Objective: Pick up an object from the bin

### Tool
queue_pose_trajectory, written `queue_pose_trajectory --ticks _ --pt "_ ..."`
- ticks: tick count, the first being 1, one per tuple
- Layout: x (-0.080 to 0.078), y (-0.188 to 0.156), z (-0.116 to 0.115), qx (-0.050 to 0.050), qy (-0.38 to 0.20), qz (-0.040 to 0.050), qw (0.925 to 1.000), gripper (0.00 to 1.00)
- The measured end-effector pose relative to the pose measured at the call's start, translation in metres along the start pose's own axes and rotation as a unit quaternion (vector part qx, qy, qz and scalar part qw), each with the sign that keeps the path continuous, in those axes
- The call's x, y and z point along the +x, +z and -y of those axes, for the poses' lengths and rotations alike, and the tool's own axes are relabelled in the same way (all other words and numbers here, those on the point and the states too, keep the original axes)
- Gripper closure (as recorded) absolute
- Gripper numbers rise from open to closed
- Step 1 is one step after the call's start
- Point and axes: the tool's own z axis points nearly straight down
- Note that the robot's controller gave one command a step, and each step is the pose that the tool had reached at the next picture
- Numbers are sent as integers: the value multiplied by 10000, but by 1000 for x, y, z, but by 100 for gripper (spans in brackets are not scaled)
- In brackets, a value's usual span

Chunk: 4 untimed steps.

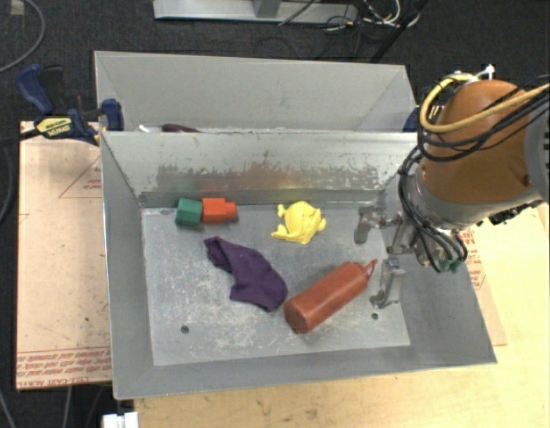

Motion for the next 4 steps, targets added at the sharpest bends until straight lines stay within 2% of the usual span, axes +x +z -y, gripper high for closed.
queue_pose_trajectory --ticks 1,2,3,4 --pt "-2 36 -2 0 -389 15 9992 0" --pt "8 103 4 0 -818 26 9966 0" --pt "-32 125 -5 -3 -990 26 9951 100" --pt "-32 125 -5 -3 -992 26 9951 100"
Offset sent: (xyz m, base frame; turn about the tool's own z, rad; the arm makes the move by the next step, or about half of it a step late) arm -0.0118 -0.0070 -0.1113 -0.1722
